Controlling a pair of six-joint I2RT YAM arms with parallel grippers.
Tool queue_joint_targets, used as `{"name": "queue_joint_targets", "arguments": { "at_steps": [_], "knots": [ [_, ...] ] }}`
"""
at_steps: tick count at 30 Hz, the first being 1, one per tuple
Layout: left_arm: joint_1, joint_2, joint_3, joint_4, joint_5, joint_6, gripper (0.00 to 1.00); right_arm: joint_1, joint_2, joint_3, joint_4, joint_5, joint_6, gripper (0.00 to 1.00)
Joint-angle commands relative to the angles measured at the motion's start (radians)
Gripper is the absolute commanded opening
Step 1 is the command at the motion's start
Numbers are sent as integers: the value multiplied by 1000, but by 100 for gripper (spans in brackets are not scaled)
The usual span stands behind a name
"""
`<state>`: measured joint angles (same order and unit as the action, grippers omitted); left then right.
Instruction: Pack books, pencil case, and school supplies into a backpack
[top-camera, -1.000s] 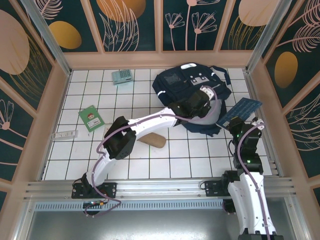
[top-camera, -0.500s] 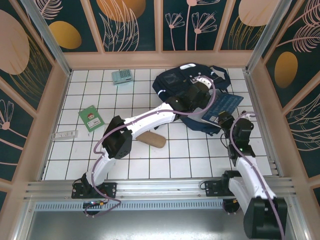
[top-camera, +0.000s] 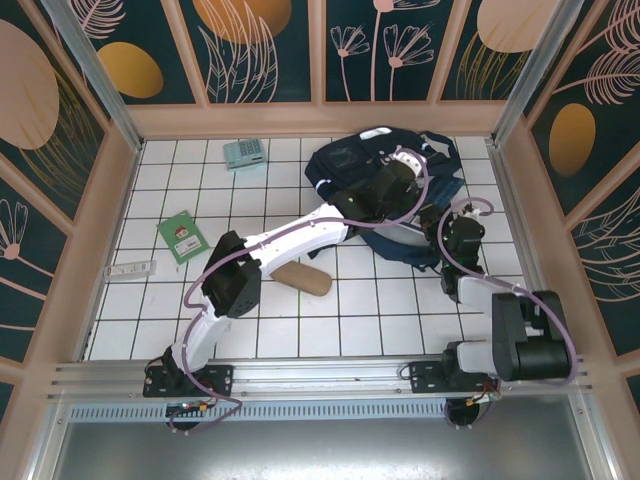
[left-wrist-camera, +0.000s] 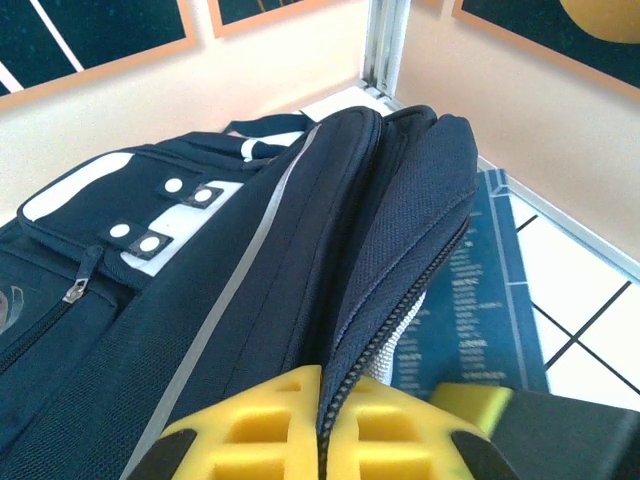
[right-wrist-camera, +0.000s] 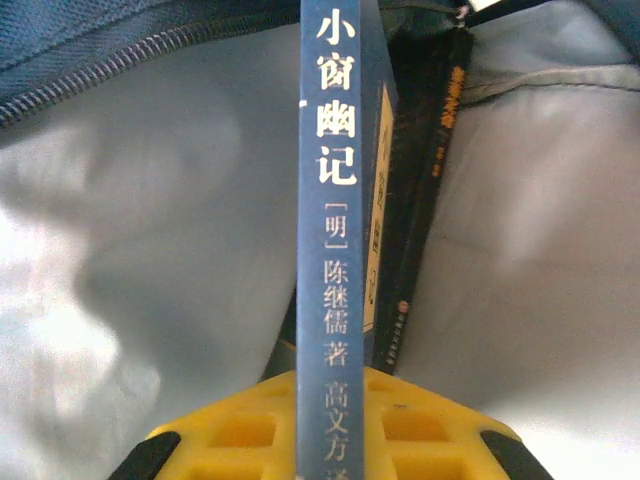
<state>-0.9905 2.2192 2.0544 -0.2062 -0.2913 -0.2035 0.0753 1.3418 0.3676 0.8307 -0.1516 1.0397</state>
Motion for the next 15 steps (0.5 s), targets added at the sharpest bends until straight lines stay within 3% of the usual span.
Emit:
{"name": "queue_joint_targets", "arguments": {
  "at_steps": [1,7,11,14,15],
  "knots": [
    [0,-115,1,94,22,-6,0,22,75,65,242,58,50,0],
    [1,-145,-45,119,59,-5,0,52,230,150,340,108,99,0],
    [0,-162,-69,136,67,-11,0,76,341,227,300,189,93,0],
    [0,-169,-83,142,70,-13,0,82,452,289,309,171,113,1],
    [0,-170,-86,143,68,-12,0,86,487,306,323,142,121,6]
  ]
}}
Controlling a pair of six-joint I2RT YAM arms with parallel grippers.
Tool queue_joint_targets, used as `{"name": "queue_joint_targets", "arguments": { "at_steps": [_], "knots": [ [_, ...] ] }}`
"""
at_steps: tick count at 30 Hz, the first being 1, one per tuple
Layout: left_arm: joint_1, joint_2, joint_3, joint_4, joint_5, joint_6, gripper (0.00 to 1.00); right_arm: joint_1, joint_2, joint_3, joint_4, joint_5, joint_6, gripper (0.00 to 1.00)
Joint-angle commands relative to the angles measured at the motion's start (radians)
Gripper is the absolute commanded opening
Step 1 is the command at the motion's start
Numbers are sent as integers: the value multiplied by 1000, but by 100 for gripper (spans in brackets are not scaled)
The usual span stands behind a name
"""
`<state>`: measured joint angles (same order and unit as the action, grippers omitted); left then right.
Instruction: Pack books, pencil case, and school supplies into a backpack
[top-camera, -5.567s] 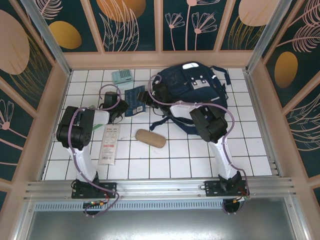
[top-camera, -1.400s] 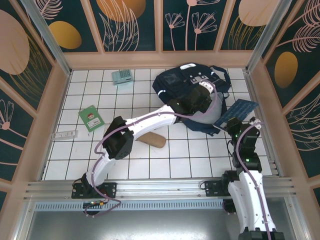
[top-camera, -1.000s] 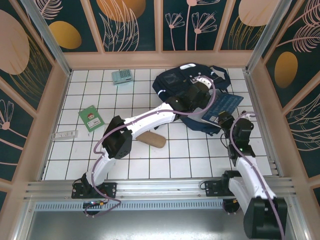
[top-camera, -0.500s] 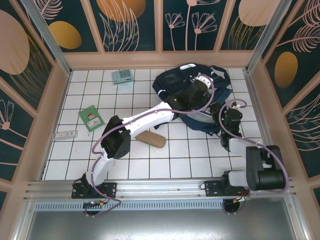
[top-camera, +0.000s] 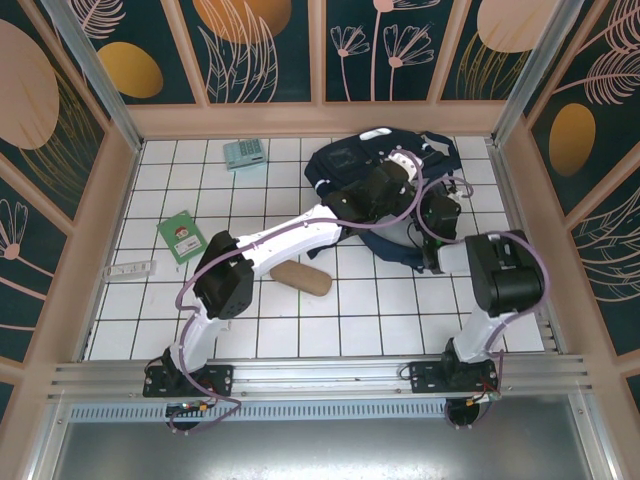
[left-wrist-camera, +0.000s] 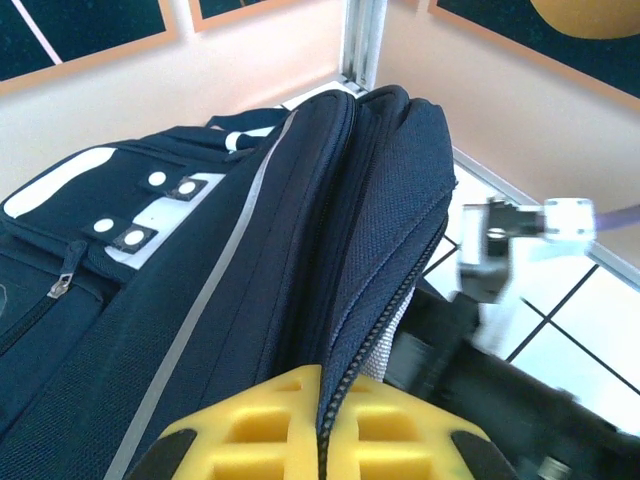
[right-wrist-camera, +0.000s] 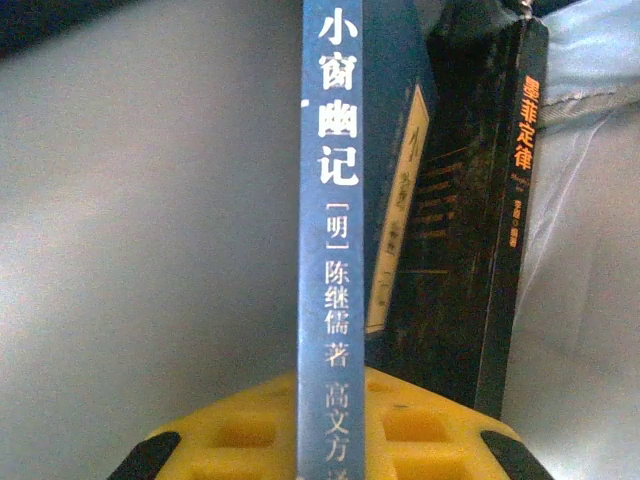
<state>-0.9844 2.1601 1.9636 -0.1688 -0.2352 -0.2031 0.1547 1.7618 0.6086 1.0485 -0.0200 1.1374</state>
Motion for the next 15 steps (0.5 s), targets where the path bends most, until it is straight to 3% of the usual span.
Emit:
{"name": "queue_joint_targets", "arguments": {
  "at_steps": [1,3,6,15],
  "knots": [
    [-6,-109,3,106,10,-11,0,10,90,82,111,-9,25,13],
    [-6,-108,4,104,11,-11,0,17,144,138,95,-82,15,28],
    [-6,-112,-9,107,6,-10,0,30,144,151,34,-94,-14,47],
    [-6,-117,-38,126,-10,-4,0,25,-9,154,-368,-72,-229,72]
  ]
}}
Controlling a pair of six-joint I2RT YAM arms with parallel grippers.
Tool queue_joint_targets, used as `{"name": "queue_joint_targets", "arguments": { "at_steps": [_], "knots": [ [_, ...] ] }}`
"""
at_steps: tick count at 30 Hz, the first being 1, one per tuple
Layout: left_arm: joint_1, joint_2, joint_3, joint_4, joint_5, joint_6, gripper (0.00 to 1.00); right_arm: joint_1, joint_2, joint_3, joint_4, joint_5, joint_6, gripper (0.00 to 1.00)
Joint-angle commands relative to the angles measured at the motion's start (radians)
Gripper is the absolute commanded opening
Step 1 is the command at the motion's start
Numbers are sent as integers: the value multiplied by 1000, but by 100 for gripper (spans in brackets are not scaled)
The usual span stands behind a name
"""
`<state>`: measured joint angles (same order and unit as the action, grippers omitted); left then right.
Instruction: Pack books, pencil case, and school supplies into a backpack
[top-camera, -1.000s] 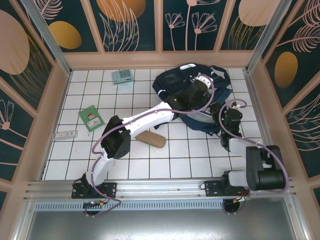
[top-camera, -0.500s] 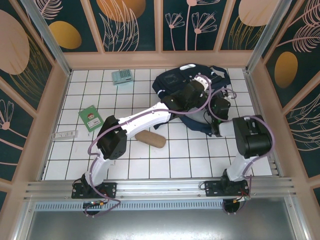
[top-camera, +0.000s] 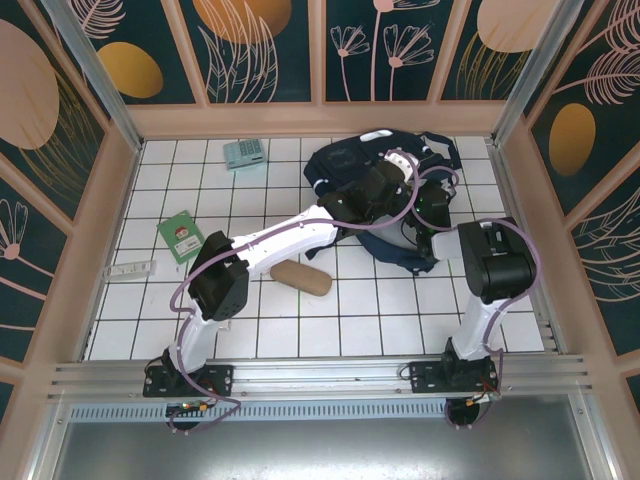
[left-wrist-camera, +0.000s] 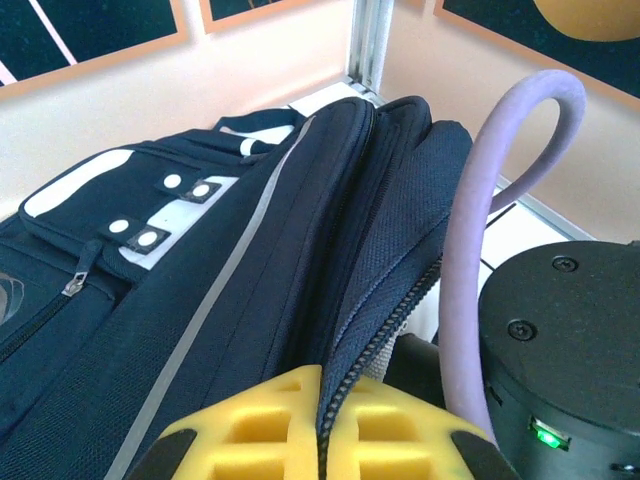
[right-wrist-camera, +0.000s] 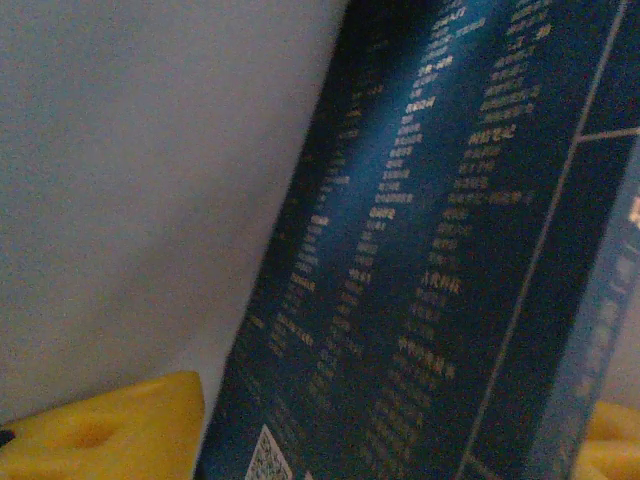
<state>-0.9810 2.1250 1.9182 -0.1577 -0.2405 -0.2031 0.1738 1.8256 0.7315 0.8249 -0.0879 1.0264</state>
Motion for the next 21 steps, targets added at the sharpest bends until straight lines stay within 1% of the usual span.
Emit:
{"name": "queue_joint_targets", "arguments": {
  "at_steps": [1,5,7,9,12,17,21],
  "knots": [
    [-10,-83,4,116,-8,-4,0,6,-87,37,-195,6,-142,75],
    [-10,-90,-12,122,-18,-2,0,3,-115,96,-402,38,-254,78],
    [-9,-95,-21,127,-22,-1,0,4,-126,105,-455,47,-288,79],
    [-10,-96,-26,126,-25,0,0,4,-141,97,-479,56,-315,79],
    [-10,-96,-33,128,-25,-2,0,5,-143,103,-511,58,-350,74],
    [-9,-91,-33,130,-9,-7,0,20,-83,164,-507,-8,-400,71],
    [-9,-94,-38,130,-3,-6,0,43,-28,234,-503,-20,-433,71]
  ]
}}
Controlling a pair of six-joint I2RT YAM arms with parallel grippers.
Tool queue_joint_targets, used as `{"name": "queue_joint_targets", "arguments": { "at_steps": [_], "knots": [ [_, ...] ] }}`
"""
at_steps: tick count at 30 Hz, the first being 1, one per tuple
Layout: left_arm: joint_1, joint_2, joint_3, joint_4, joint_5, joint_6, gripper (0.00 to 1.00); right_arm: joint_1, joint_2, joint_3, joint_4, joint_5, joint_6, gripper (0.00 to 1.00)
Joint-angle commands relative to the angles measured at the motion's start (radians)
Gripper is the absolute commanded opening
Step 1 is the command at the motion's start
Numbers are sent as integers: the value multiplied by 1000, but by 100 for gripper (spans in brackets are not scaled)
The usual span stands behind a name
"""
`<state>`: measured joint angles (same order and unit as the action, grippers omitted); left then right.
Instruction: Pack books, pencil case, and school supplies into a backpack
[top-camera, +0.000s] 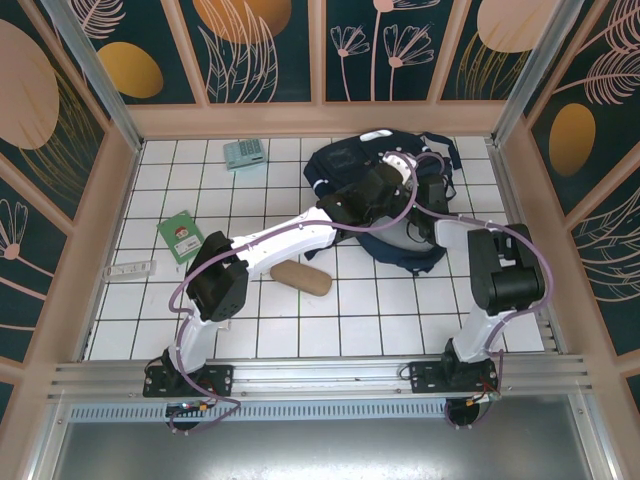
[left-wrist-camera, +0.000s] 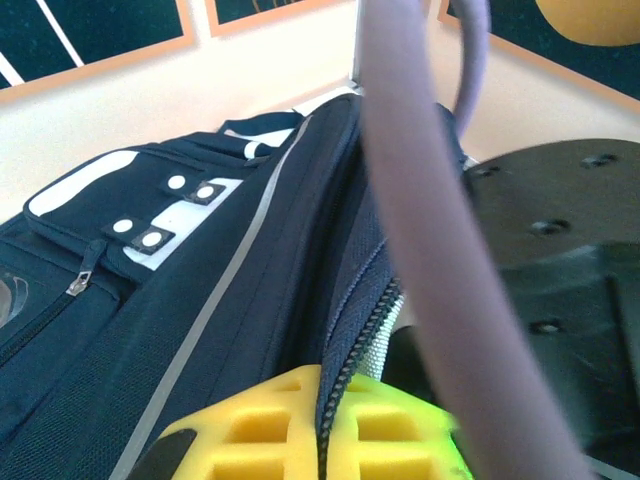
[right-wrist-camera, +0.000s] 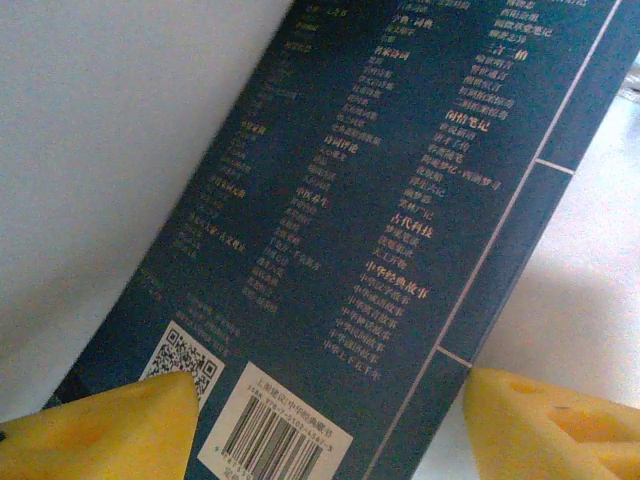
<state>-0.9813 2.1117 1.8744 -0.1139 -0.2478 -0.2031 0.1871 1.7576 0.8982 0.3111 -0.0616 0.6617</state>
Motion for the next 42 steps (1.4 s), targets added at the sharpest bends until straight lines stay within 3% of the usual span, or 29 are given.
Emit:
{"name": "queue_joint_targets", "arguments": {
  "at_steps": [1,7,15,18,23,31,33,36,38,40,42],
  "knots": [
    [-9,-83,2,86,9,-3,0,33,52,82,18,-50,-76,71],
    [-10,-99,-22,94,24,11,0,38,110,172,-19,-56,-109,71],
    [-8,-109,-53,100,-14,14,0,34,2,53,-43,9,-103,77],
    [-5,-119,-77,106,-36,10,0,23,-77,-36,-49,27,-96,80],
    [4,-144,-145,137,-48,-13,0,8,-251,-193,-58,63,-81,95],
    [17,-146,-199,150,-34,-60,1,-18,-640,-392,-175,133,-38,99],
    [20,-147,-220,157,-22,-76,11,-21,-745,-418,-209,141,-51,99],
    [21,-150,-252,169,-13,-99,15,-20,-873,-425,-250,135,-73,99],
    [23,-156,-270,168,-11,-115,34,-19,-915,-414,-260,105,-87,99],
    [23,-173,-300,171,-19,-130,37,-10,-923,-399,-264,81,-95,99],
    [29,-199,-336,175,-31,-150,49,12,-910,-384,-256,81,-103,99]
  ]
}}
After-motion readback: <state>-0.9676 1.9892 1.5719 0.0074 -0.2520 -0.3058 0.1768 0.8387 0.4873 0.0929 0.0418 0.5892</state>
